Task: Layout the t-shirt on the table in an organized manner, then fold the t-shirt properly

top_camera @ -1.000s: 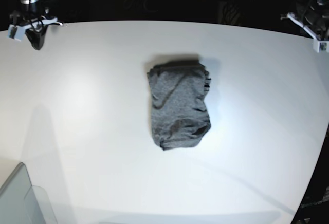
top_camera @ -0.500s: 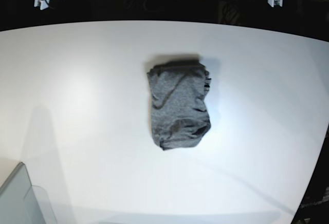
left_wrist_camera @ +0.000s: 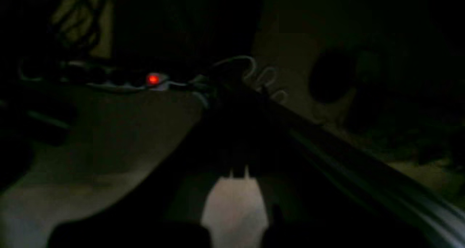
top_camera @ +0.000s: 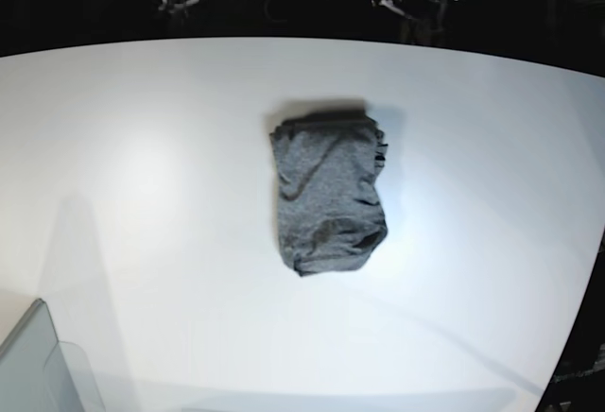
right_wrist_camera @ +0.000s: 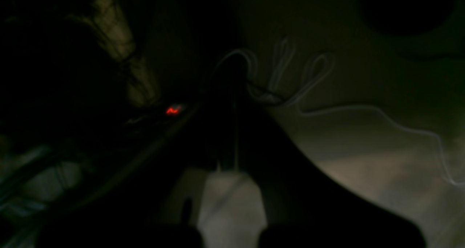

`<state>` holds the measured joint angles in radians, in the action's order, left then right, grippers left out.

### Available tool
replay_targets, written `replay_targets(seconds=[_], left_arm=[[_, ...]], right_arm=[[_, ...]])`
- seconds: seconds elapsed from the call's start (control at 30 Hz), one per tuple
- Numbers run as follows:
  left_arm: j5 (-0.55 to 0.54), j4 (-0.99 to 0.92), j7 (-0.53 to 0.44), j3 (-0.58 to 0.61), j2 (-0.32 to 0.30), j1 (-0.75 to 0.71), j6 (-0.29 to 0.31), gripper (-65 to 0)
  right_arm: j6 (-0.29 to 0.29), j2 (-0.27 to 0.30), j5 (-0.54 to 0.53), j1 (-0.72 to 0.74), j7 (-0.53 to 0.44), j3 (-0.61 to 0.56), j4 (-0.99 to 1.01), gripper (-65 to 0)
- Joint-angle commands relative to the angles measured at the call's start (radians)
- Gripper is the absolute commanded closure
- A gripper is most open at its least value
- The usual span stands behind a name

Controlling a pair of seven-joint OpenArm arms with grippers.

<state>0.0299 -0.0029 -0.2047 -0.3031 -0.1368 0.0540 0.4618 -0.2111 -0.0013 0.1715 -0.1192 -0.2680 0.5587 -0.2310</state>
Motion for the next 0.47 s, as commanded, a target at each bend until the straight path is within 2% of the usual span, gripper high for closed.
replay_targets(seconds=[0.0, 0.07, 0.1, 0.17, 0.2, 0.27, 0.43], left_arm=[[-0.008, 0.003, 0.0, 0.009, -0.016, 0.004, -0.065, 0.0], [-0.008, 0.039, 0.004, 0.041, -0.013, 0.0, -0.2, 0.0], [-0.008, 0.053, 0.004, 0.061, -0.005, -0.001, -0.248, 0.0], [-0.011, 0.063, 0.004, 0.103, 0.01, -0.001, -0.324, 0.0], [-0.011, 0.062, 0.004, 0.114, 0.01, 0.0, -0.341, 0.0], [-0.014, 0.062, 0.004, 0.12, 0.015, 0.002, -0.352, 0.0], [-0.012, 0.06, 0.004, 0.127, 0.039, 0.0, -0.352, 0.0]], right_arm=[[0.069, 0.027, 0.03, 0.014, -0.093, 0.002, 0.094, 0.0], [0.246, 0.044, 0.118, 0.045, -0.236, 0.001, 0.223, 0.0], [0.325, 0.044, 0.153, 0.046, -0.262, 0.001, 0.231, 0.0], [0.46, 0.036, 0.234, 0.046, -0.238, 0.002, 0.196, 0.0], [0.493, 0.028, 0.264, 0.046, -0.216, 0.002, 0.183, 0.0], [0.519, 0.022, 0.279, 0.046, -0.167, 0.002, 0.157, 0.0], [0.523, 0.022, 0.279, 0.046, -0.129, 0.002, 0.143, 0.0]])
